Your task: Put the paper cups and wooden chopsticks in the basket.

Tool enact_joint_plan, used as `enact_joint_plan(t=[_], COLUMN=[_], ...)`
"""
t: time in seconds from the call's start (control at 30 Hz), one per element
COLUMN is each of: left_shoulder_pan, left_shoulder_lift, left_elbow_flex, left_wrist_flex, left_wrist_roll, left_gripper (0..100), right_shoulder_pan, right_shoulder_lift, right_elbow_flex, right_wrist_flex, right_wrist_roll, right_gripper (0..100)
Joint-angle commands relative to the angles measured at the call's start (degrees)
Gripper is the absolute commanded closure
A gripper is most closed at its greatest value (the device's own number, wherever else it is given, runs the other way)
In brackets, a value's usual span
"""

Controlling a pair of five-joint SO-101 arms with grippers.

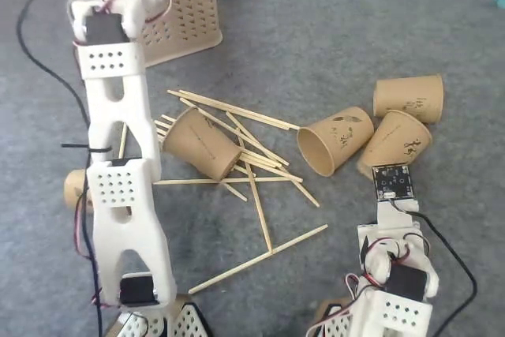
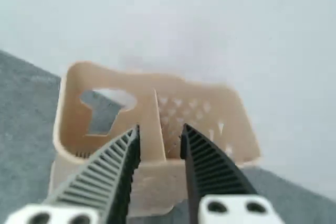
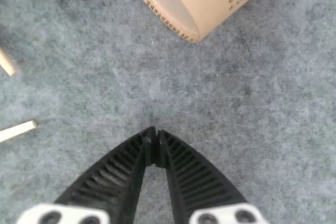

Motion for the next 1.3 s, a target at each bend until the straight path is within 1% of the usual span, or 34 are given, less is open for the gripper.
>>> enact_joint_plan(t=[0.0, 0.1, 0.27, 0.43, 0.53, 0.67, 0.8, 0.97, 1.17, 1.27], left_shoulder_pan=[0.35, 0.44, 0.44, 0.26, 0.09, -0.97, -1.05, -0.53, -0.09, -0.09], left_shoulder_lift=[-4.13, -4.13, -4.13, -4.84, -5.19, -5.1, -5.01, -3.08, 1.32, 0.97], left_elbow_flex=[9.89, 16.92, 20.88, 20.7, 17.36, 12.35, 10.59, 10.33, 10.24, 9.1], left_wrist_flex=[-12.66, -16.35, -15.21, -6.07, 2.29, 12.13, 17.41, 17.49, 11.87, 10.64], left_wrist_roll=[1.41, 1.23, -3.16, -9.41, -12.92, -14.15, -14.24, -14.07, -13.89, -13.71], left_gripper=[88, 88, 88, 89, 89, 89, 89, 88, 88, 88], right_shoulder_pan=[0.4, 0.48, 0.48, 0.48, 0.48, 0.48, 0.48, 0.75, 0.84, 0.84], right_shoulder_lift=[-0.84, -0.84, -0.84, -0.84, -0.84, -0.84, -0.84, -0.84, -0.84, -0.84], right_elbow_flex=[-0.53, -0.53, -0.53, -0.53, -0.53, -0.53, -0.53, -0.53, -0.53, -0.53], right_wrist_flex=[-0.66, -0.66, -0.66, -0.66, -0.66, -0.66, -0.66, -0.66, -0.66, -0.66], right_wrist_roll=[0.53, 0.53, 0.53, 0.53, 0.53, 0.53, 0.53, 0.53, 0.53, 0.53], right_gripper=[99.1, 99.1, 99.1, 99.1, 99.1, 99.1, 99.1, 99.1, 99.1, 99.1])
